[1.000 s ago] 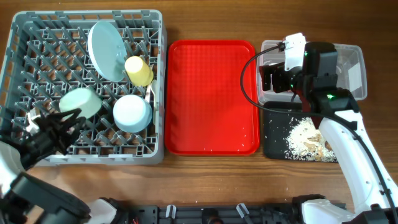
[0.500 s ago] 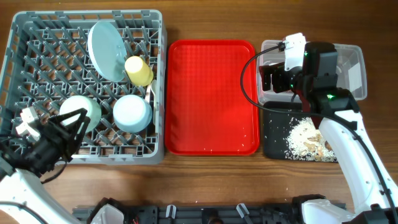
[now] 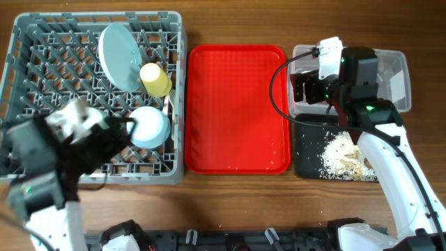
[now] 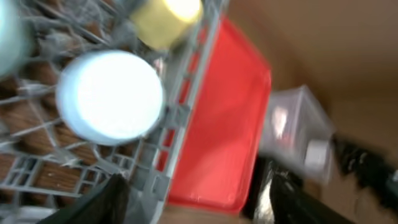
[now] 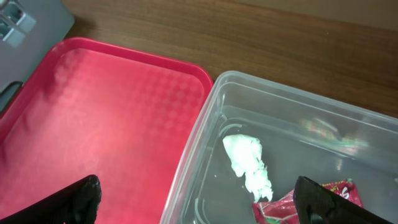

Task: Sort waste into correct bins and load items into the dishwasher rack
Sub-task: 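Release the bowl and raise the left gripper over the rack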

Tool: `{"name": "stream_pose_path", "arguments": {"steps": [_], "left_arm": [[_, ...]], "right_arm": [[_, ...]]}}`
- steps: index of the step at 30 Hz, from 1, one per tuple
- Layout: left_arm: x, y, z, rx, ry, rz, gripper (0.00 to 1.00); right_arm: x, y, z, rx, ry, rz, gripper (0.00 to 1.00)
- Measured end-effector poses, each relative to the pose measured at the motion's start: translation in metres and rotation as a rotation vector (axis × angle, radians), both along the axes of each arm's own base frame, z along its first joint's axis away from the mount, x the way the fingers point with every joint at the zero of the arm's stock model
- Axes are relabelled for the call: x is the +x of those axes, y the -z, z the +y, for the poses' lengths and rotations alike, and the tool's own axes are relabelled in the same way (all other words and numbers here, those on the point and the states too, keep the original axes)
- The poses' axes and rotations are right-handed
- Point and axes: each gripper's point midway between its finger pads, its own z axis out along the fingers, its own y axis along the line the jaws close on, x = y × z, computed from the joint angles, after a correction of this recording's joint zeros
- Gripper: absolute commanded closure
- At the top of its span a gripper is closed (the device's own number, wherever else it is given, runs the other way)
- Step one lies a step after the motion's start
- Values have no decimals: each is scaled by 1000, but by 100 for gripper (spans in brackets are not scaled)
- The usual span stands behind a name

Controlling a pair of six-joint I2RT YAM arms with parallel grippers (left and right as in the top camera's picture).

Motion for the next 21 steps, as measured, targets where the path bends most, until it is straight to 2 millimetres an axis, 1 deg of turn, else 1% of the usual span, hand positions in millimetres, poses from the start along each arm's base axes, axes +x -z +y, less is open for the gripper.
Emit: {"name": "stream_pose_path", "arguments": {"steps": [1,3,5,6,9,11,15,21], "left_arm": [[5,6,-11,28,45,23,0],[14,20,-27,103,97,66,0],[22,33,-34,190,115,100,0],[25,40,-35,231,112,118,0],[32,54,-29,332,85,159,0],[35,61,-21,382,57,186,0],[37,67,-13,420,33,211,0],[38,71,-10,433,23,227,0]], "right_arm": [[0,0,0,0,0,-1,0],[0,0,0,0,0,-1,0],[0,0,0,0,0,-1,0],[0,0,0,0,0,-1,0],[0,0,0,0,0,0,0],[0,0,0,0,0,-1,0],[0,0,0,0,0,-1,0],[0,0,0,0,0,-1,0]]}}
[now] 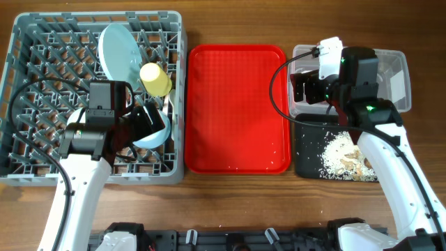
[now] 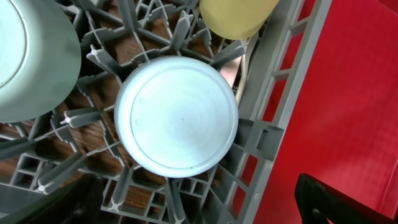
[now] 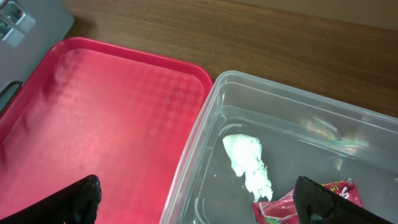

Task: Sort waste into correct bins and load items into the dishwasher rack

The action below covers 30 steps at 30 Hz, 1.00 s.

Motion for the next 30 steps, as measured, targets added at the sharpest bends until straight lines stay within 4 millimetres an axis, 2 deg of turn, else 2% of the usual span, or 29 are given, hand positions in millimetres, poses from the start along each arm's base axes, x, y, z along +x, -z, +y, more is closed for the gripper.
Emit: {"name": "stream_pose_path", "arguments": {"steps": [7,10,12,17,18,19,21,24,25,28,30], "left_arm": [[0,0,1,3,-2,0,0],[0,0,1,3,-2,0,0],[0,0,1,3,-2,0,0],[0,0,1,3,-2,1,0],[0,0,1,3,-2,0,0],[0,0,1,3,-2,1,0],[0,0,1,3,-2,1,0],[0,0,1,3,-2,0,0],[0,0,1,3,-2,0,0],[0,0,1,3,-2,0,0],[0,0,1,3,-2,0,0]], "right_arm": [[0,-1,0,0,0,-2,0],[-4,-14,0,4,0,-38,0],[-10,-35,-1,10,0,-93,0],[-43,-112,-5,34,0,-313,0],[-53,-128,-6,39,0,-361,0],[-70,-154,-8,48,0,-441,0],[-92,-181,-10,58,0,-534,0],[-143,-226,-15,76,0,-705,0],[-158,-236,-17,81,0,-750,0],[-221,-269,-24,97,1,-933,0],[-248,-276,-27,103,3,-993,0]]}}
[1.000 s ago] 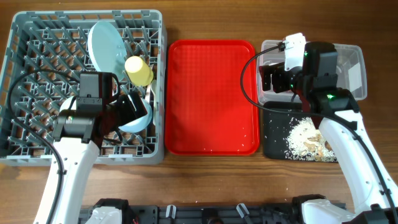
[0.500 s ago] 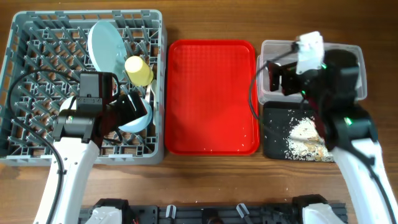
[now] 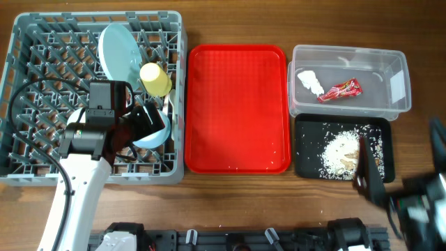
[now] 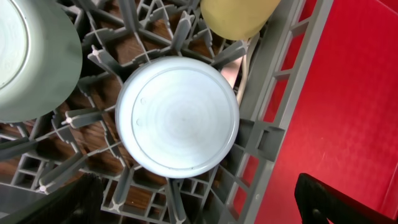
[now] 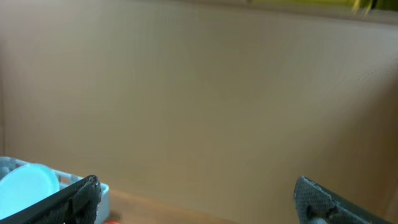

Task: Sort waste into correct bins and load items into the dishwasher rack

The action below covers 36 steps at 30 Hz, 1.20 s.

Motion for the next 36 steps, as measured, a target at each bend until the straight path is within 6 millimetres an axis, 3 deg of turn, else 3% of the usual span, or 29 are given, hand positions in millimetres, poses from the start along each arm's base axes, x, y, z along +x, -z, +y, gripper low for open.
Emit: {"name": "stream_pose_path", "arguments": {"steps": [3,7,10,13,19,20,24,28,36], "left_arm": [[0,0,0,0,0,0,0],[0,0,0,0,0,0,0],[0,0,0,0,0,0,0],[0,0,0,0,0,0,0],[0,0,0,0,0,0,0],[0,0,0,0,0,0,0],[0,0,0,0,-1,1,0],[0,0,0,0,0,0,0],[0,0,1,3,-2,0,0]], "right_arm": [[-43,-6,-5,11,0,-99,0],[-59,1,-6,23,-2,-170,0],[-42,16,-5,37,-6,-202,0],[-10,34,-1,73,-20,-237,0],[32,83,3,171,-64,-296,0],[43,105,5,193,-74,-272,0],[64,149,7,221,-82,-191,0],[74,174,8,233,-83,-133,0],[99,277,11,202,-40,277,0]]}}
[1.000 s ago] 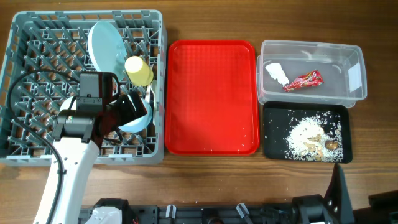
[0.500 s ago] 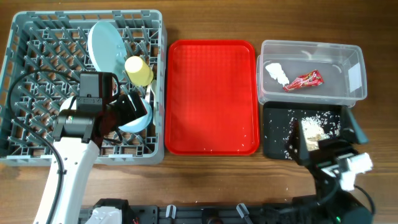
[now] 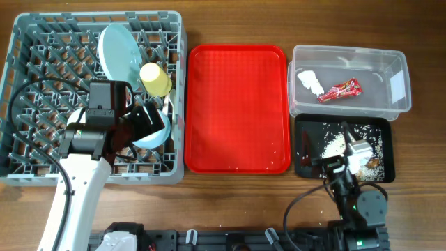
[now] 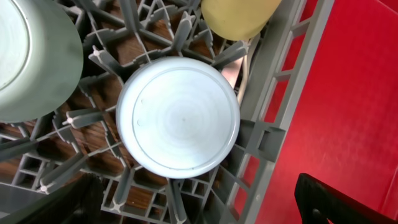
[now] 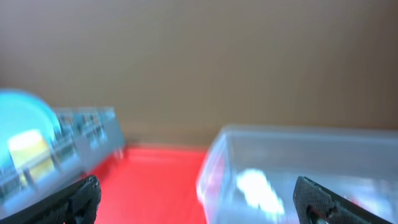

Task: Sort waste into correct bins and load items into the dishwasher rack

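Observation:
The grey dishwasher rack (image 3: 42,167) holds a pale blue plate (image 3: 118,56), a yellow cup (image 3: 155,79) and an upturned pale blue bowl (image 4: 178,118). My left gripper (image 4: 196,190) hangs open just above that bowl with nothing in it; overhead, the left gripper (image 3: 148,120) covers part of it. The red tray (image 3: 237,104) carries only crumbs. A clear bin (image 3: 397,70) contains a white tissue (image 3: 308,81) and a red wrapper (image 3: 338,90). My right gripper (image 5: 196,196) is open and empty, low at the front; overhead, the right gripper (image 3: 322,164) sits over the black tray (image 3: 301,167).
The black tray holds pale food scraps (image 3: 338,145). The right wrist view is blurred; it faces the back across the red tray (image 5: 155,180) and clear bin (image 5: 298,162). Bare wooden table (image 3: 230,202) runs along the front edge.
My right arm has moved from the table's front right edge to a folded, low stance at the front of the black tray. The left gripper has stayed over the bowl.
At first my left arm was a blur at the rack's front left and my right gripper hung open over the clear bin. Then the left gripper stood over the upturned bowl. Later the right arm had left the bin, and it now sits low by the black tray.

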Tool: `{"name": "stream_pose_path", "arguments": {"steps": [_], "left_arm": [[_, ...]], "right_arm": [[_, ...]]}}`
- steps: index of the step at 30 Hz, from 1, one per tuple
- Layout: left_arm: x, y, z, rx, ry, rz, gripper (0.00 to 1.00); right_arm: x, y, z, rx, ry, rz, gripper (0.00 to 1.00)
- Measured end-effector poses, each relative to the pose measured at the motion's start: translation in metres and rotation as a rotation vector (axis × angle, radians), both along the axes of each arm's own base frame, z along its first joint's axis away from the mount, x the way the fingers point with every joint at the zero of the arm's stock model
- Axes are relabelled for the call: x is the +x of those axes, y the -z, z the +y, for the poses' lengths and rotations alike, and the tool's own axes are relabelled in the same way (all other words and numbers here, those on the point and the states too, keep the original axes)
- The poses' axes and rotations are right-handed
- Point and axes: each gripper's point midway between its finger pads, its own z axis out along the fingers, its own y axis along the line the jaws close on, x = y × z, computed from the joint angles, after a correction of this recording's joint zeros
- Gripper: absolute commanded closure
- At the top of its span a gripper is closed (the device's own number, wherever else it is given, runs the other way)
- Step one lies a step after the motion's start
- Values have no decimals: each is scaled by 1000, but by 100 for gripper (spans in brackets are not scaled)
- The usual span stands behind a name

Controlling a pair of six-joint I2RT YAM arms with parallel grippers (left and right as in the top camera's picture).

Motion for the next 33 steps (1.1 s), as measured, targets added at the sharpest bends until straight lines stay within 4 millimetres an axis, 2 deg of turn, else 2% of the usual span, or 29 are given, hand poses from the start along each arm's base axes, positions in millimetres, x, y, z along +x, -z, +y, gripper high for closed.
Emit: {"name": "stream_pose_path", "arguments": {"steps": [1,3,23,33], "left_arm": [[0,0,0,1,0,0,0],[0,0,0,1,0,0,0],[0,0,0,1,0,0,0],[0,0,0,1,0,0,0]], "right_arm": [[0,9,0,-8,0,35,0],[0,11,0,-24,1,42,0],[3,11,-14,-49,73,38,0],[3,11,-15,-49,75,38,0]]}}
